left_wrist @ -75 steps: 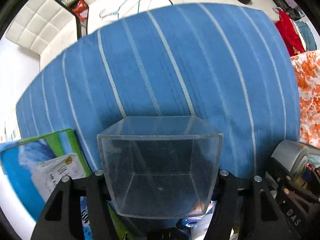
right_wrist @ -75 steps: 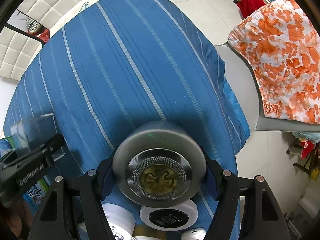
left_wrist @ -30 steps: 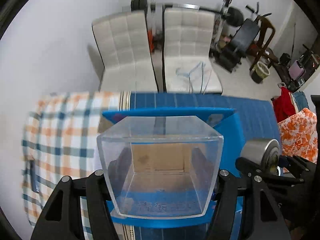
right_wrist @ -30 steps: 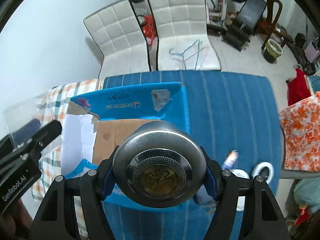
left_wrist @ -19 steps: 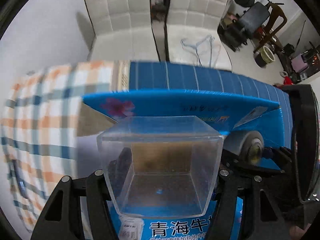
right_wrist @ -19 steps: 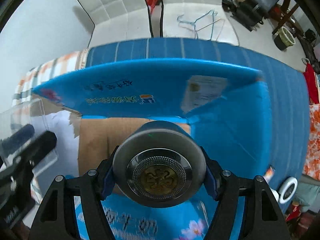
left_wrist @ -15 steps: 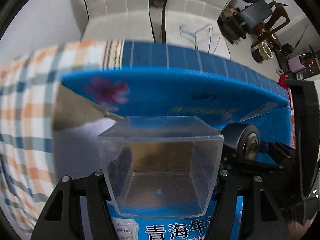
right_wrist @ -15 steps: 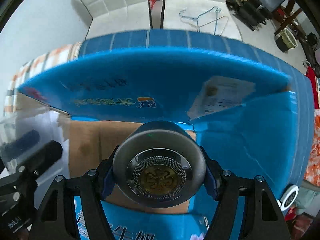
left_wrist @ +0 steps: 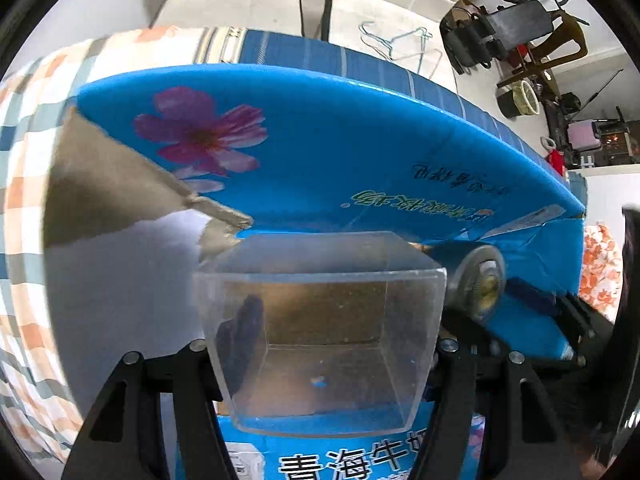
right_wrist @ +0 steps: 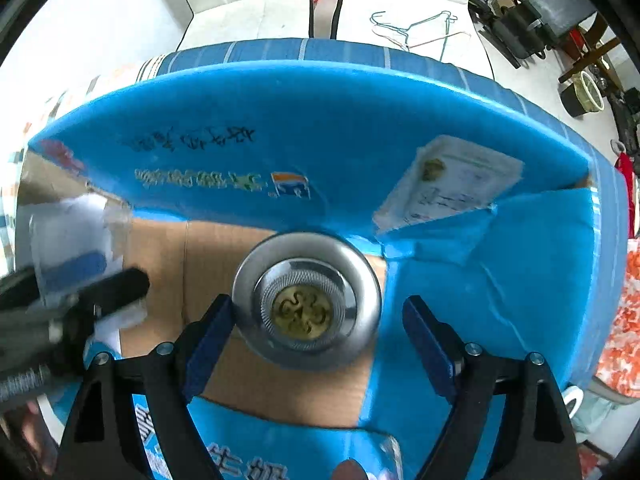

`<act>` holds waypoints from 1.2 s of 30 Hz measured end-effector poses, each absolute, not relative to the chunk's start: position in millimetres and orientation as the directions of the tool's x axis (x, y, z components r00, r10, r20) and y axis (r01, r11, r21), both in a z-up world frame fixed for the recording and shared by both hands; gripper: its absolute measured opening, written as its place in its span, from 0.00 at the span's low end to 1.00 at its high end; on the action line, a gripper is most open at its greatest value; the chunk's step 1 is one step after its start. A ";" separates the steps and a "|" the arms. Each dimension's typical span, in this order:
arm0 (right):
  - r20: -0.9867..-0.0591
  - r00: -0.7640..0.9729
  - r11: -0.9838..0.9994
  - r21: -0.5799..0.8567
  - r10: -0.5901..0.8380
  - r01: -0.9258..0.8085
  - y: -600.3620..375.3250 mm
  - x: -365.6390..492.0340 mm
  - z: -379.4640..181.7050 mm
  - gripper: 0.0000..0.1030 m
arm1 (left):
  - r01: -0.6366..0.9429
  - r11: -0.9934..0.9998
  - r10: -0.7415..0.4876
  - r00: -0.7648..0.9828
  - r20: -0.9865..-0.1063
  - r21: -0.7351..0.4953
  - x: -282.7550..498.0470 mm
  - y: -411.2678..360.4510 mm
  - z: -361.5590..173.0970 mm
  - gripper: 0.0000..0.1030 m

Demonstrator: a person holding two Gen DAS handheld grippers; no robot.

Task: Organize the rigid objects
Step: 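Carry the cube and tin into the blue box with both tools, then open both tools to release cube and tin in the box, withdraw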

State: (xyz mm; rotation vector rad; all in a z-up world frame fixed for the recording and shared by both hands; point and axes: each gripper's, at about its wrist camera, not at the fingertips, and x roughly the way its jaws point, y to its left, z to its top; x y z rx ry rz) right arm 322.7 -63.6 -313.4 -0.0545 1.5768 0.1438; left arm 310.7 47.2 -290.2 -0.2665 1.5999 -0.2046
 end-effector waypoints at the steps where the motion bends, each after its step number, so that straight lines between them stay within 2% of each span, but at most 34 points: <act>1: -0.998 -0.024 0.991 0.053 0.051 -0.126 -62.6 322.4 -312.4 0.87 | -0.042 0.953 -0.301 -0.052 -0.952 -0.299 312.8 45.1 -293.5 0.61; 9: -0.998 -0.054 0.992 -0.003 -0.009 -0.127 -64.3 307.0 -313.1 0.88 | 0.060 0.963 -0.254 -0.137 -0.957 -0.264 317.9 6.5 -316.2 0.61; 10: -0.996 -0.088 0.990 0.044 0.032 -0.136 -62.3 306.9 -314.6 0.88 | 0.068 0.963 -0.249 -0.138 -0.958 -0.260 317.7 3.0 -317.4 0.61; 17: -0.994 -0.104 0.991 0.056 0.044 -0.122 -62.1 307.2 -318.7 0.88 | 0.127 0.971 -0.186 -0.142 -0.972 -0.205 314.9 -15.6 -319.6 0.62; 21: -0.993 -0.100 0.993 0.068 0.058 -0.101 -63.1 307.4 -314.3 0.88 | 0.129 0.977 -0.150 -0.155 -0.977 -0.170 313.7 -14.2 -315.4 0.88; 24: -0.993 -0.094 0.994 0.079 0.072 -0.079 -66.7 305.3 -307.9 0.88 | 0.106 0.982 -0.139 -0.135 -0.981 -0.154 310.4 -7.1 -304.3 0.97; 30: -0.990 -0.083 0.993 0.116 0.113 -0.026 -77.5 291.1 -284.3 0.88 | 0.079 0.981 -0.171 -0.057 -0.984 -0.176 290.9 5.8 -263.0 0.99; 36: -0.996 0.025 0.996 0.084 0.085 -0.022 -86.1 260.4 -232.6 0.92 | 0.025 0.990 -0.137 0.082 -0.987 -0.136 236.4 40.6 -207.7 0.99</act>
